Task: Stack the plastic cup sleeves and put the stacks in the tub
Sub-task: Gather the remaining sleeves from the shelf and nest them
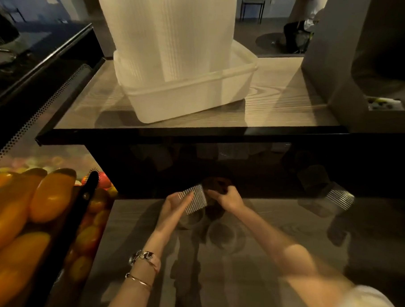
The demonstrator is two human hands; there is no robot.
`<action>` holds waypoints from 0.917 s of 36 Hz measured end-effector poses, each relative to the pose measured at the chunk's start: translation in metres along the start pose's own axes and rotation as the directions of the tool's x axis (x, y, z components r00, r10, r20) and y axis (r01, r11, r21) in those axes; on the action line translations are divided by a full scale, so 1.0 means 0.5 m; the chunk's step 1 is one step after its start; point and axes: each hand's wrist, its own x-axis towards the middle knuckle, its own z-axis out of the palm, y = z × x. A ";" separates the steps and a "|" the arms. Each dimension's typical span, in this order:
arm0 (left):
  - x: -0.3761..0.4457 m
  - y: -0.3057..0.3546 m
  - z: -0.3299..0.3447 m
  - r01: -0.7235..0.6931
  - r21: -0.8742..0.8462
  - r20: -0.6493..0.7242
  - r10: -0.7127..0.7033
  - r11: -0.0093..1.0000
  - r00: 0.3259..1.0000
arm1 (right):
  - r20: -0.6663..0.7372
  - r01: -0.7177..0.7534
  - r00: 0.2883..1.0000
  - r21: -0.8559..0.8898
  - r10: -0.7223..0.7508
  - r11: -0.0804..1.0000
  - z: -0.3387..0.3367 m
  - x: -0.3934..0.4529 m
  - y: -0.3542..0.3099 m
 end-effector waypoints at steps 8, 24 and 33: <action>-0.022 0.035 0.027 -0.137 0.023 -0.115 0.139 0.990 0.984 | -0.048 0.378 0.924 -0.057 -0.381 0.924 -0.048 -0.074 0.013; -0.134 0.062 0.080 -0.099 0.171 0.088 0.085 0.980 0.992 | 0.070 0.673 0.734 -0.218 -0.676 0.707 -0.072 -0.172 0.031; -0.164 -0.021 0.048 -0.467 0.304 0.356 0.356 0.830 0.864 | 0.115 0.532 0.844 -0.060 -0.524 0.845 -0.111 -0.209 0.081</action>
